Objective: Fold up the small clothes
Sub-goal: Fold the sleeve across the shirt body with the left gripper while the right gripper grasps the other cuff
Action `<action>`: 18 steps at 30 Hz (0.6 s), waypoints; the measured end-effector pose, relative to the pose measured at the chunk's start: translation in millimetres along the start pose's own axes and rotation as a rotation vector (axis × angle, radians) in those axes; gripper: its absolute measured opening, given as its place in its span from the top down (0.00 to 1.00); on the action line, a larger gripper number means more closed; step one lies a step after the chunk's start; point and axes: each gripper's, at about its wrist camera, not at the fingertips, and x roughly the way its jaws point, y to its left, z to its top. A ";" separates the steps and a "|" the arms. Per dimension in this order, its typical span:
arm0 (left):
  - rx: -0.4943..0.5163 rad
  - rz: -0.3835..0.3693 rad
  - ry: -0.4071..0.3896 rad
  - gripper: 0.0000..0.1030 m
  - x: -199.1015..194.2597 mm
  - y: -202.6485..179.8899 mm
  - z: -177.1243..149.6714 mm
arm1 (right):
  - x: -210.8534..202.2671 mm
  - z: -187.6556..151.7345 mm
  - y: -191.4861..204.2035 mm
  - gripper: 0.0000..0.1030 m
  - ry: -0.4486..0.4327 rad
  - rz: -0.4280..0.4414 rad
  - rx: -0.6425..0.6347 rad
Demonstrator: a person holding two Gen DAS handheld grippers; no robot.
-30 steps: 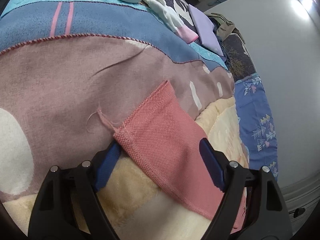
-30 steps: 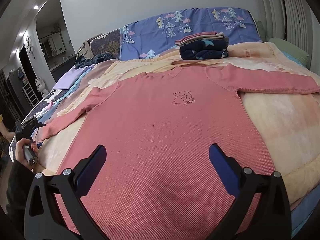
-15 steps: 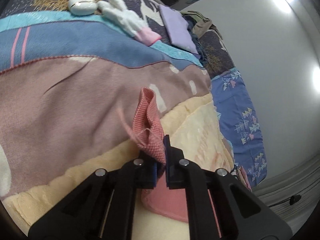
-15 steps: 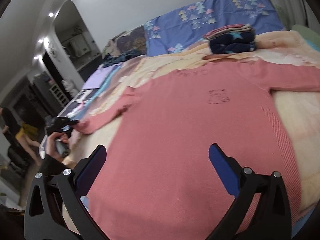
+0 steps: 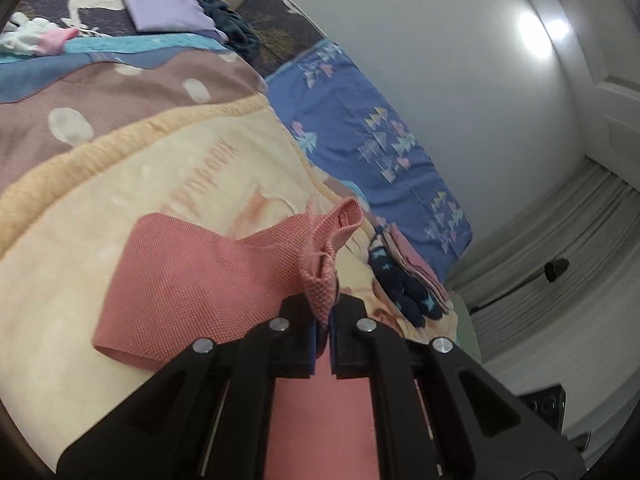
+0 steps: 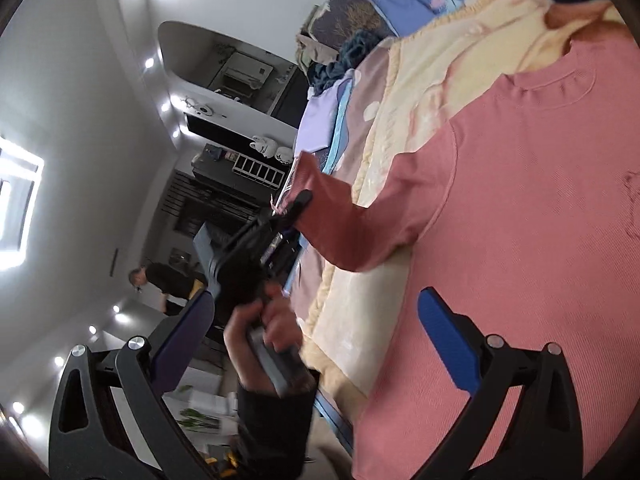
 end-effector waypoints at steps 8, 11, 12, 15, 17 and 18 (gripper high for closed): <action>0.135 -0.055 0.224 0.97 82.8 -53.6 -87.0 | 14.0 45.2 -58.5 0.12 0.053 -0.056 0.212; 0.221 -0.044 0.273 0.97 97.8 -61.0 -116.4 | 14.4 42.0 -78.4 0.19 0.067 -0.131 0.233; 0.241 -0.039 0.283 0.97 101.2 -61.3 -123.6 | 12.2 40.6 -83.0 0.23 0.074 -0.147 0.238; 0.267 -0.042 0.314 0.97 107.6 -57.5 -138.3 | 11.0 35.4 -97.7 0.32 0.093 -0.186 0.253; 0.270 -0.059 0.330 0.96 109.8 -54.2 -143.0 | 10.0 34.3 -101.6 0.38 0.101 -0.199 0.255; 0.268 -0.075 0.340 0.93 109.5 -52.1 -143.9 | 11.9 35.5 -107.4 0.40 0.103 -0.207 0.254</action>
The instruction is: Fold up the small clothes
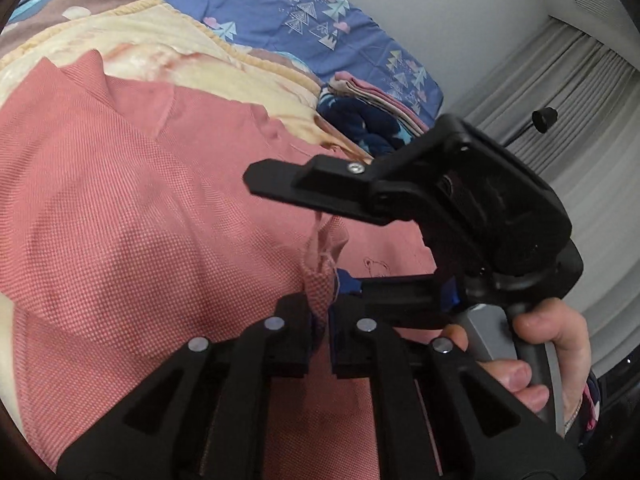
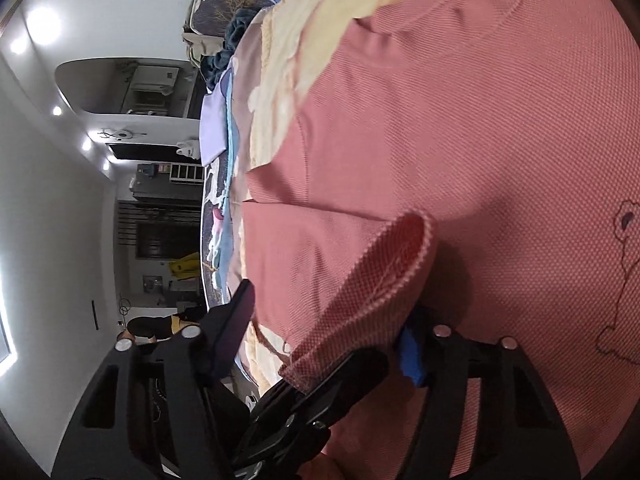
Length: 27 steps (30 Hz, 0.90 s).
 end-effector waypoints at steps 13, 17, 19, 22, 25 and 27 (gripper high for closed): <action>0.022 0.052 0.000 0.47 -43.5 2.8 -13.3 | -1.8 4.3 -8.5 0.95 -0.057 -0.100 -0.037; 0.011 0.103 -0.073 0.42 -85.4 14.7 -20.1 | -12.8 10.9 -6.1 0.96 -0.130 -0.109 -0.058; 0.009 0.138 -0.125 0.40 -107.3 21.2 -20.2 | -17.8 17.7 -1.1 0.96 -0.149 -0.102 -0.063; -0.005 0.172 -0.178 0.36 -133.1 31.1 -19.1 | -33.3 27.3 5.7 0.96 -0.184 -0.094 -0.074; -0.025 0.188 -0.205 0.36 -145.9 41.6 -13.8 | -55.6 35.7 11.9 0.96 -0.234 -0.079 -0.076; -0.041 0.194 -0.211 0.36 -148.4 48.4 -11.1 | -71.1 39.8 14.4 0.96 -0.269 -0.065 -0.070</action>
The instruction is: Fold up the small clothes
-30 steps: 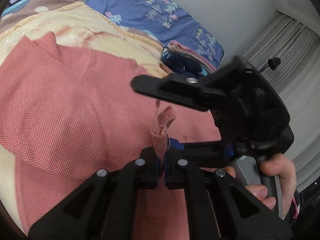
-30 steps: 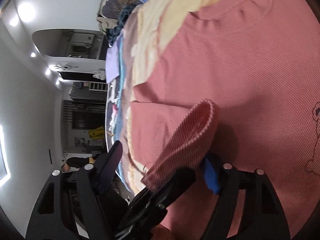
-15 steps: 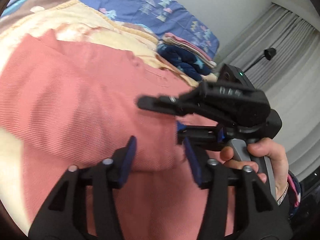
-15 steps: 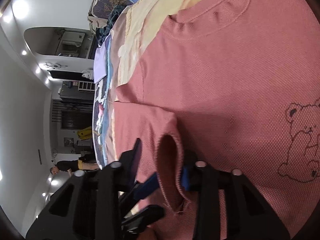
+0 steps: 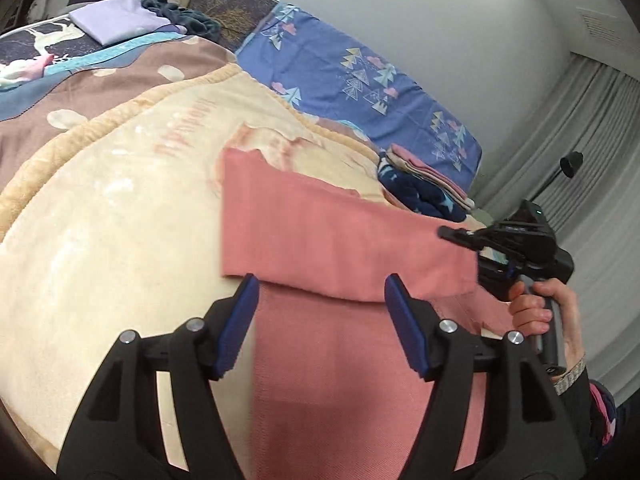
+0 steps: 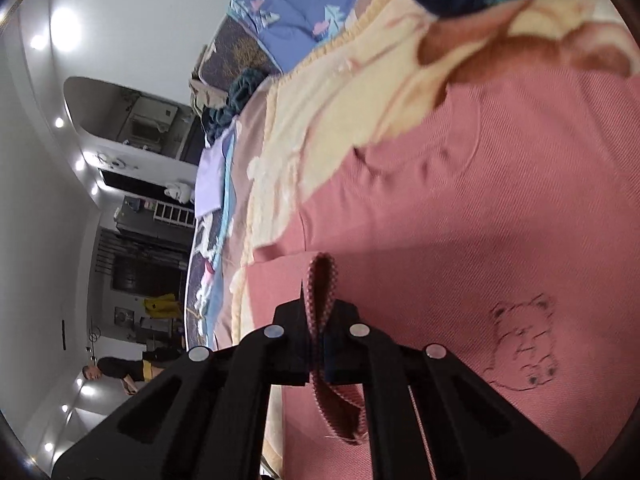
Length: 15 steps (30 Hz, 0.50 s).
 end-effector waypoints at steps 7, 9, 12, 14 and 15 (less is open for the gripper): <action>-0.039 0.009 0.013 0.36 13.9 9.1 4.0 | -54.4 22.1 -27.3 0.96 -0.108 -0.036 0.048; -0.045 0.008 0.019 0.36 18.7 11.2 5.4 | -61.1 26.1 -40.5 0.96 -0.126 -0.040 0.079; -0.042 0.019 0.025 0.35 26.4 12.0 8.4 | -67.4 28.7 -60.4 0.96 -0.137 -0.064 0.109; -0.030 0.029 0.029 0.33 31.7 10.4 12.0 | -64.7 29.4 -72.1 0.96 -0.132 -0.084 0.129; -0.021 0.034 0.032 0.33 34.7 9.3 14.0 | -65.9 30.4 -76.9 0.96 -0.130 -0.086 0.136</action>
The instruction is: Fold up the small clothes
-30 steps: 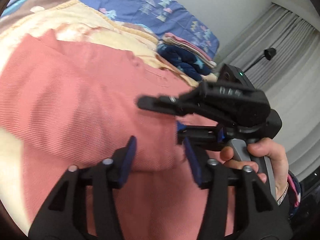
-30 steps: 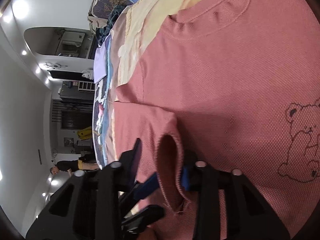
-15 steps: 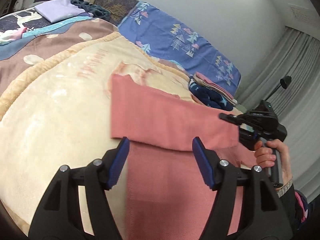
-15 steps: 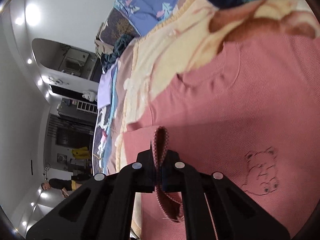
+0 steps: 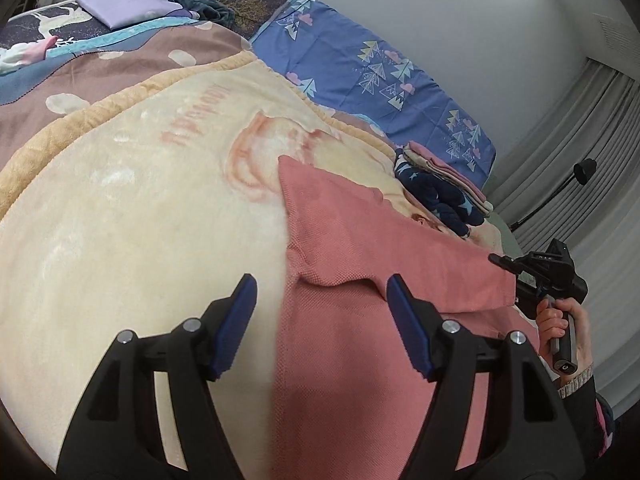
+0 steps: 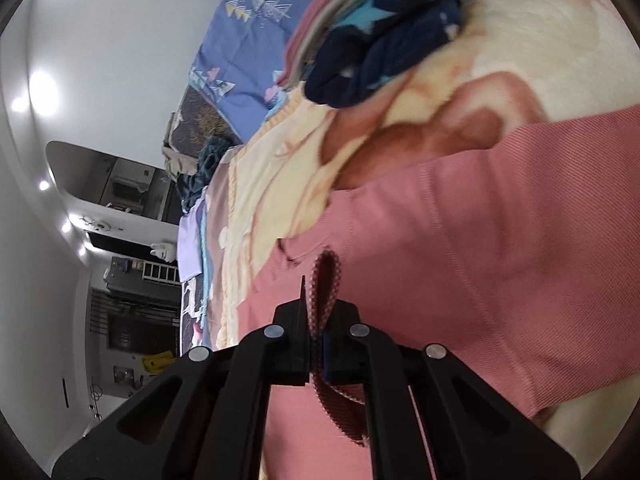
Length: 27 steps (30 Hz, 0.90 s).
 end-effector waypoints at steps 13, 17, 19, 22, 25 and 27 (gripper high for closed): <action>0.195 0.068 0.062 0.33 57.9 -34.6 43.3 | -4.0 10.9 -27.0 0.96 -0.031 -0.081 0.003; 0.286 0.174 0.170 0.32 92.2 -38.6 38.9 | 0.3 11.2 -29.8 0.75 -0.029 -0.232 -0.058; 0.284 0.255 0.222 0.31 96.8 -30.3 35.0 | -17.9 7.0 -24.8 0.43 -0.126 -0.351 -0.108; 0.290 0.281 0.119 0.28 65.8 -24.7 41.3 | -49.3 -8.9 -6.0 0.43 -0.254 -0.413 -0.230; 0.286 0.250 0.028 0.28 39.9 -33.9 51.3 | -56.5 -26.6 8.6 0.49 -0.277 -0.378 -0.304; 0.278 0.207 0.023 0.28 32.0 -45.8 54.0 | -43.1 -37.5 14.6 0.69 -0.244 -0.353 -0.354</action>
